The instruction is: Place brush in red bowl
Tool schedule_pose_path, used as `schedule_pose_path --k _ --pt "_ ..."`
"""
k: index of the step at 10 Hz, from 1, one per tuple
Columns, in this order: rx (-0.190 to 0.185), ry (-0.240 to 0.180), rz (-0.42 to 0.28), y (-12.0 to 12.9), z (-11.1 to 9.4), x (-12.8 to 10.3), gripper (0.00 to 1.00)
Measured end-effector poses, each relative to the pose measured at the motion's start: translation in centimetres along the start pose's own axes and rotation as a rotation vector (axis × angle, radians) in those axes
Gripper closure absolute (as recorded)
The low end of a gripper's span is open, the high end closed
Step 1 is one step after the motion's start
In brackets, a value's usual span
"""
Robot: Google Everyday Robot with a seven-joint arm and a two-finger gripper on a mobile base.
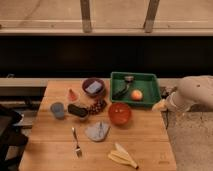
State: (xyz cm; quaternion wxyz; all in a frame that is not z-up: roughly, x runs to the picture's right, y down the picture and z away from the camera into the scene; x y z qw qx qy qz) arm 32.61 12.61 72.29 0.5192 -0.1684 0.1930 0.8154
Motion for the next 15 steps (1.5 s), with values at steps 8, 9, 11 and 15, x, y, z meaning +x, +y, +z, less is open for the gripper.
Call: schedule_pose_path --k 8,9,11,15 --pt "0.026 0.003 -0.064 2.6 1.1 -2.3 0.22" --pt "0.019 -0.002 -0.072 2.6 1.0 -3.7 0.22" --pt "0.000 -0.029 -0.107 4.2 0.1 -6.8 0.22" --pt "-0.030 -0.072 -0.232 11.2 -1.5 -9.8 0.22"
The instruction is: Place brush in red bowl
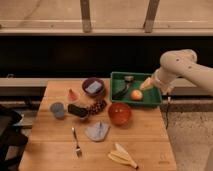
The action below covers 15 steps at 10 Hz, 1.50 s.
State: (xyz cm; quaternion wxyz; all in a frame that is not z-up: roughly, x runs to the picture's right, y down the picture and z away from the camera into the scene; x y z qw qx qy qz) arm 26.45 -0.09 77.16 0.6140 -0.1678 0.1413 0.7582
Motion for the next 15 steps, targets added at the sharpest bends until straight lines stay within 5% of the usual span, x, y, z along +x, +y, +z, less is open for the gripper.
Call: schedule_pose_path --k 2,3,7,9,11,15 --pt "-0.029 0.002 -0.073 3.4 0.9 -1.1 0.22" --pt "-0.074 0.005 -0.108 5.2 1.4 -1.4 0.22" --pt "-0.350 -0.046 -0.230 8.7 0.6 -1.9 0.22" --pt "-0.411 -0.070 -0.251 9.2 0.0 -2.1 0.22" --pt "-0.390 -0.071 -0.244 8.9 0.4 -1.9 0.22" --pt "-0.356 -0.137 -0.237 8.4 2.6 -4.0 0.22"
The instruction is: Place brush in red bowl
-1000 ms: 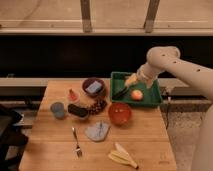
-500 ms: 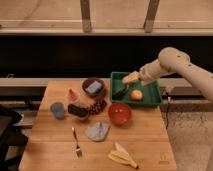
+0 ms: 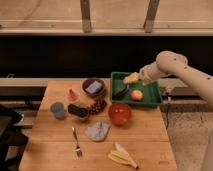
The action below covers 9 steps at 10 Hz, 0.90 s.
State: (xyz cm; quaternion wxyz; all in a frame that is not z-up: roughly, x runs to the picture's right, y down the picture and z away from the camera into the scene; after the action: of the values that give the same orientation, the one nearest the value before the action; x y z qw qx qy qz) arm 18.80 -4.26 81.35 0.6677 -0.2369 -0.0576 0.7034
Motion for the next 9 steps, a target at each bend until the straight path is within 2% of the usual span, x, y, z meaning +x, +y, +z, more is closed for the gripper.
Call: schedule_pose_path --k 2,5,7,9 --pt "0.018 -0.035 -0.011 -0.8 1.0 -0.8 0.22" --pt "0.027 -0.056 -0.015 -1.4 2.7 -1.6 0.22" --pt "0.012 -0.070 -0.009 -1.8 4.4 -1.8 0.22" --pt "-0.026 -0.076 0.003 -2.3 6.2 -2.4 0.22"
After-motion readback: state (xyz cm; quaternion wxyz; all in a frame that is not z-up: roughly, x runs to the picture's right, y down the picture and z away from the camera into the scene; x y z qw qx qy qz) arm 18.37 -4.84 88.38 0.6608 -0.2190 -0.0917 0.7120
